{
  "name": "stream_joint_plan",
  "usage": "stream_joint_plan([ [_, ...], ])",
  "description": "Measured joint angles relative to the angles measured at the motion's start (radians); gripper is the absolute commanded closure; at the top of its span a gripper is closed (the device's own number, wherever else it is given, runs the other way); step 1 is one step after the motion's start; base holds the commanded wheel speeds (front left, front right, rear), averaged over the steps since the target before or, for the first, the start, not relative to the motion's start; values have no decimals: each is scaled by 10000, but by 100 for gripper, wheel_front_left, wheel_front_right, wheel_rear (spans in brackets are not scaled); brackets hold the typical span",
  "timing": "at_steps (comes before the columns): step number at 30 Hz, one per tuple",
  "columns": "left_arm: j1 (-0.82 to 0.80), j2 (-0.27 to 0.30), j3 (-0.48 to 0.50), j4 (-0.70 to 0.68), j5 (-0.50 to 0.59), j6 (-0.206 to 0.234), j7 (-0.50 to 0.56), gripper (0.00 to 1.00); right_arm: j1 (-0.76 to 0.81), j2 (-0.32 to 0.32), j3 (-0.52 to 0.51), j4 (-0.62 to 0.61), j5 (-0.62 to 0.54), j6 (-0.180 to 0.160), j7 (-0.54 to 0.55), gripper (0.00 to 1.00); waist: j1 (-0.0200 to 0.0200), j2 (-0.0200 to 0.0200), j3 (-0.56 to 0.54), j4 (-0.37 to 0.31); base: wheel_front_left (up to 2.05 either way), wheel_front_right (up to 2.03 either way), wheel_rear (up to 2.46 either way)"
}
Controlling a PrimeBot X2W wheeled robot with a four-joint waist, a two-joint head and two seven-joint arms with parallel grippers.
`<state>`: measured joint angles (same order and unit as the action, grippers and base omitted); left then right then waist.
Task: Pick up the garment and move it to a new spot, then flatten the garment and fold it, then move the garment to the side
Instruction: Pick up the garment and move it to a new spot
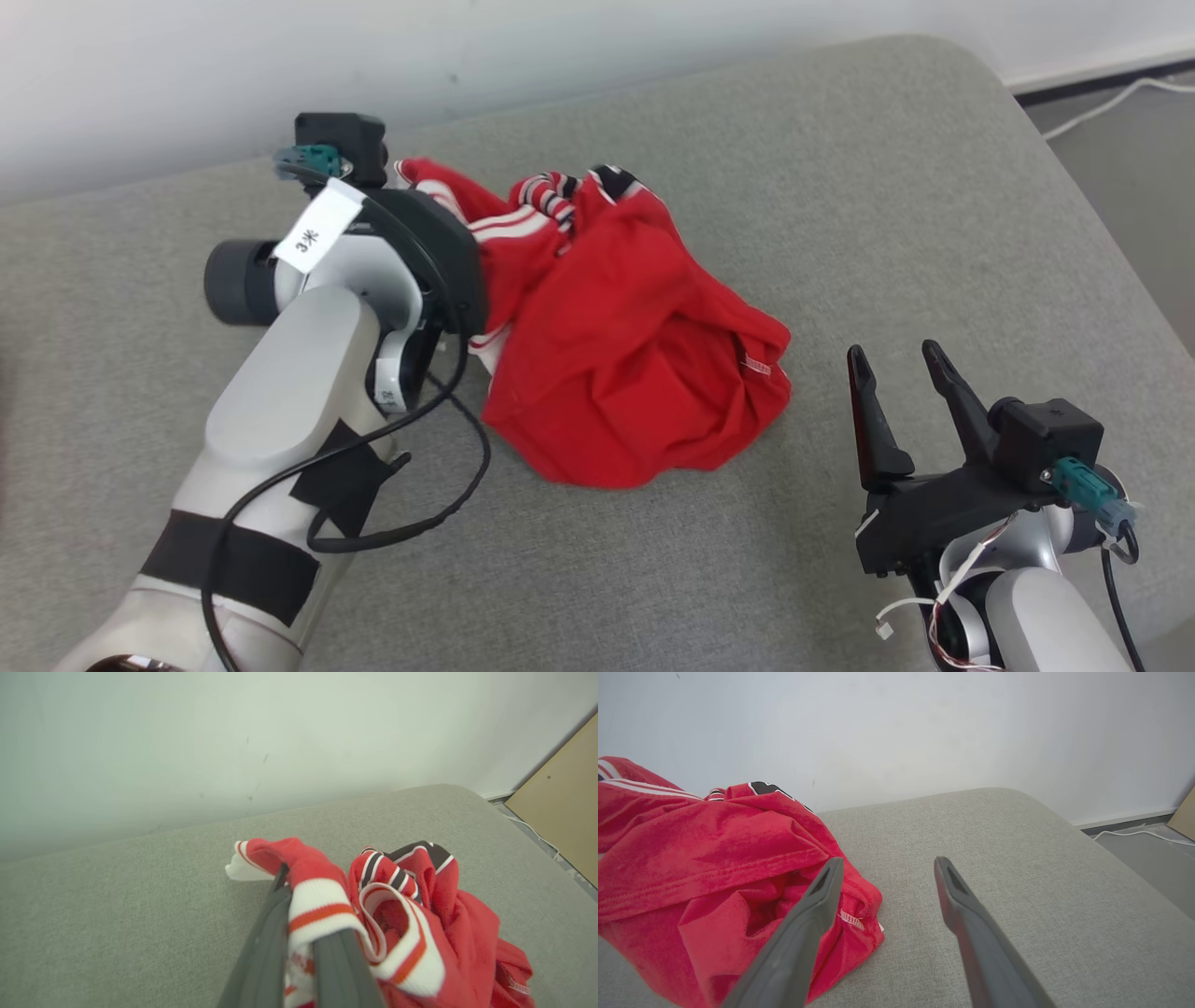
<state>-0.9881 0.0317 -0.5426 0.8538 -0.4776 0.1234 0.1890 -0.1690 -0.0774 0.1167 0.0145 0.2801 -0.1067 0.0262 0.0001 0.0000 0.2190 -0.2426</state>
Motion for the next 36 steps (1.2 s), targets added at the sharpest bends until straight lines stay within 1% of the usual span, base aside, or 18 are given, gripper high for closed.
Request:
stream_joint_plan([
  [12, -5, -2, -510, -2086, 71, 6, -1597, 100, 221, 2, 107, 234, 0, -2, 0, 0, -2, 0, -825, 443, 0, 0, 0],
  [17, 21, 0, -708, -2757, 207, 6, -1824, 100, 269, 2, 100, 268, -2, -2, -4, 0, -2, -1, -1144, 481, 0, 0, 0],
  [20, 213, 4, -876, -3638, 109, 4, -2042, 100, 600, -19, 19, 205, -2, -4, -13, 0, -2, -1, -1308, 501, 0, 0, 0],
  [22, 209, -15, -917, -3990, 86, -13, -2188, 100, 737, -44, -25, 215, -2, -36, -12, 0, -2, 0, -1394, 533, 0, 0, 0],
  [24, 186, -12, -894, -4052, 71, -8, -2224, 100, 771, -42, -19, 221, -2, -59, -10, 0, -2, -1, -1484, 562, 0, 0, 0],
  [27, 165, 35, -951, -3762, 161, -31, -2084, 100, 760, -31, 107, 209, -4, -75, 2, 0, -2, -1, -1605, 565, 0, 0, 0],
  [29, 99, 35, -1047, -3544, 211, -213, -2054, 100, 751, -17, 236, 201, -6, -75, 8, 0, -2, -1, -1642, 515, 0, 0, 0],
  [31, -229, 19, -1344, -3223, 286, -558, -2011, 100, 642, 12, 483, 221, -15, -56, 50, 0, -1, -1, -1655, 378, 0, 0, 0],
  [33, -460, 27, -1561, -3074, 366, -802, -2015, 100, 505, 33, 633, 228, -15, 13, 92, 0, -1, -1, -1652, 259, 0, 0, 0],
  [36, -821, 17, -1900, -2890, 497, -1177, -2077, 100, 382, 88, 794, 301, -15, 17, 98, 0, -1, 0, -1633, 31, 0, 0, 0],
])
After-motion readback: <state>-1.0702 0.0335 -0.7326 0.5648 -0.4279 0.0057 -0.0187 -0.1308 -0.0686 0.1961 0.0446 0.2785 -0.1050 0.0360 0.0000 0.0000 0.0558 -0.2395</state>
